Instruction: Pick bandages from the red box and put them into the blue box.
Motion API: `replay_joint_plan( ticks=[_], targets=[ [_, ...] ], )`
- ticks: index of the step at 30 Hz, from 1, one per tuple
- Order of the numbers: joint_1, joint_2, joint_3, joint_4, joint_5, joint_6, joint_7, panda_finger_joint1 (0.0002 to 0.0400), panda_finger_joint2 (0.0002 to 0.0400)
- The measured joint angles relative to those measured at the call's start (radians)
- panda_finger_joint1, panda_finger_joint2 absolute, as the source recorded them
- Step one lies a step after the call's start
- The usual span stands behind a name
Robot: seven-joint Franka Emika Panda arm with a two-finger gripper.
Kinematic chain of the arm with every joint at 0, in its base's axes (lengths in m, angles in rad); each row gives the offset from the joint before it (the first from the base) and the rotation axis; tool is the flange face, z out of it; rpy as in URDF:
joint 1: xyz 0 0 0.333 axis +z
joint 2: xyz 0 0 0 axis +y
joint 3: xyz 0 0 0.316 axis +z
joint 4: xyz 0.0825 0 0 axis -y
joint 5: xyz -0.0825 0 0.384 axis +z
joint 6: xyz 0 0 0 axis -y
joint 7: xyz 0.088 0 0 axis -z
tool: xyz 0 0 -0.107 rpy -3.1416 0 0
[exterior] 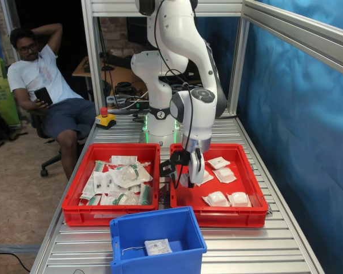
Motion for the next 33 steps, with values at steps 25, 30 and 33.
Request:
replay_joint_plan(
  ticks=[25,30,33],
  targets=[
    [0.004,-0.159,-0.085,0.253,0.091,-0.363,0.000,0.0093,0.0093],
    [0.004,-0.159,-0.113,0.300,0.102,-0.378,0.000,0.0093,0.0093],
    [0.004,-0.154,-0.126,0.329,0.105,-0.381,0.000,0.0093,0.0093]
  ],
)
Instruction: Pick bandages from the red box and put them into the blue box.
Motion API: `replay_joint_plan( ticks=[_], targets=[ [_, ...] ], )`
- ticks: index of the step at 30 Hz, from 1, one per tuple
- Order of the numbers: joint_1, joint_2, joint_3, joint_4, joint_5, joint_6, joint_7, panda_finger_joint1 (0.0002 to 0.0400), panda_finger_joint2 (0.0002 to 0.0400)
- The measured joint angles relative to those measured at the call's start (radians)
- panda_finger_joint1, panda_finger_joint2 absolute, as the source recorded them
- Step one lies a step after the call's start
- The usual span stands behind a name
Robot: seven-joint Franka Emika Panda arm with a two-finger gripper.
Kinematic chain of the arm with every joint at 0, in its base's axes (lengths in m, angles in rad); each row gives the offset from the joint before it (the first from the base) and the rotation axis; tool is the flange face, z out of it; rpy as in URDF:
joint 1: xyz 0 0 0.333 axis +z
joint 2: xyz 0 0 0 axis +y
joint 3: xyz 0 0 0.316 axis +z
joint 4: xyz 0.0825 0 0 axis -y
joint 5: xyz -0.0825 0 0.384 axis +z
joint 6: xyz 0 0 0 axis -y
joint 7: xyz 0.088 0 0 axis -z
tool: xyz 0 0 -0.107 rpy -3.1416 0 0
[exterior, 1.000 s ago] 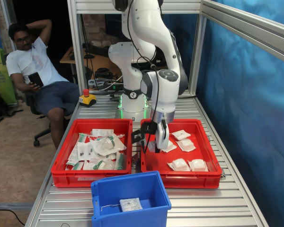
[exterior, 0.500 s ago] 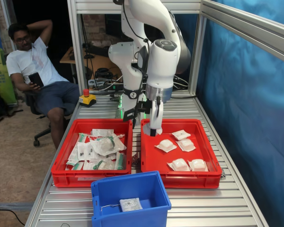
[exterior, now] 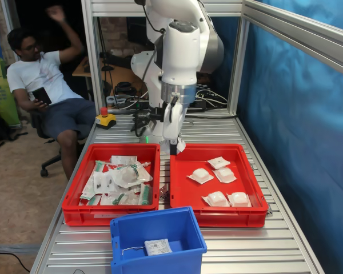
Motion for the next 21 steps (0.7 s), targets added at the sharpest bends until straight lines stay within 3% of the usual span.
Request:
replay_joint_plan(
  ticks=[8,13,21],
  targets=[
    [0.000,0.053,-0.037,0.116,0.019,-0.005,0.000,0.0093,0.0093],
    [0.000,0.120,-0.060,0.210,0.046,-0.006,0.000,0.0093,0.0093],
    [0.000,0.247,-0.093,0.351,0.066,-0.008,0.000,0.0093,0.0093]
  ],
)
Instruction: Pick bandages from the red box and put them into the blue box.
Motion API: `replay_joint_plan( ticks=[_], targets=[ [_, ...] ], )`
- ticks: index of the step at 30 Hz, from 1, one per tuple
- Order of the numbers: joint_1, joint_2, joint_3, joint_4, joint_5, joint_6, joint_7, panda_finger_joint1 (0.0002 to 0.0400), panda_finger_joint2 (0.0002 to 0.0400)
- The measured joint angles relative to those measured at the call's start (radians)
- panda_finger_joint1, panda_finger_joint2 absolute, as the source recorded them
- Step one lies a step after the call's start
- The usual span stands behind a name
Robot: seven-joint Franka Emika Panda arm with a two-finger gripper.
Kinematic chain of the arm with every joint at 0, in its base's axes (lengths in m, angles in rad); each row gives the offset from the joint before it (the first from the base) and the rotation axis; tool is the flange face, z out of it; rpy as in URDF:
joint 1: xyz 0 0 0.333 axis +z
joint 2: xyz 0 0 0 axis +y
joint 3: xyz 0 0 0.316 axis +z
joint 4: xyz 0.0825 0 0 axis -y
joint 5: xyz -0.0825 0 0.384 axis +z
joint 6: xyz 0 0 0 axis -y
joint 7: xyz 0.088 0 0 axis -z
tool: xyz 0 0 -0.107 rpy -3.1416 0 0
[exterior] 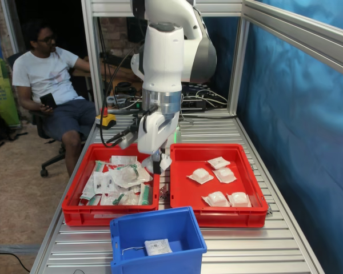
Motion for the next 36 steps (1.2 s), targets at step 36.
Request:
replay_joint_plan(
  ticks=[36],
  targets=[
    [-0.001,0.260,-0.049,0.228,0.018,0.003,0.000,0.0093,0.0093]
  ],
)
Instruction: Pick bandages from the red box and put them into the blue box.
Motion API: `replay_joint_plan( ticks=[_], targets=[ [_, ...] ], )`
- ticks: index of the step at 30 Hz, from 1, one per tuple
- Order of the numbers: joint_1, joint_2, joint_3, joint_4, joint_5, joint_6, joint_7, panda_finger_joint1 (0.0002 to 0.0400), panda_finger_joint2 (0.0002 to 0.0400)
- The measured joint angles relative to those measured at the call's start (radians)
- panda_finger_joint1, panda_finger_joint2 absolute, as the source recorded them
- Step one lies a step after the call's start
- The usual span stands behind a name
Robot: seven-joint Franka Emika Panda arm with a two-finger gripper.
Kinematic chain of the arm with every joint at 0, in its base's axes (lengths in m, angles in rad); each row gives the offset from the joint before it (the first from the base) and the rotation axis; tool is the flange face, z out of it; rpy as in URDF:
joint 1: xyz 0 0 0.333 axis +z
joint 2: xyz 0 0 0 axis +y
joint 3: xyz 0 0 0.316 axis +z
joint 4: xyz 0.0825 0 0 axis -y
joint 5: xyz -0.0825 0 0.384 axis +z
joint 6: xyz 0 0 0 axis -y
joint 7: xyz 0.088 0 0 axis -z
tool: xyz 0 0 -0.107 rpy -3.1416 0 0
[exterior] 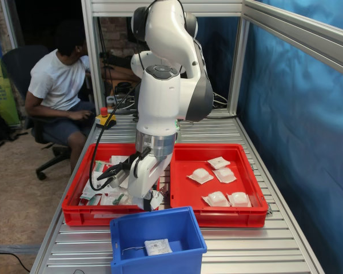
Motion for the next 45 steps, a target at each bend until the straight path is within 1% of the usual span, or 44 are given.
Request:
replay_joint_plan(
  ticks=[40,41,45],
  targets=[
    [0.000,0.000,-0.008,0.007,0.000,0.001,0.000,0.0093,0.0093],
    [0.000,0.000,-0.008,0.007,0.000,0.001,0.000,0.0127,0.0127],
    [0.000,0.000,-0.009,0.007,0.000,0.002,0.000,0.0127,0.0127]
  ],
)
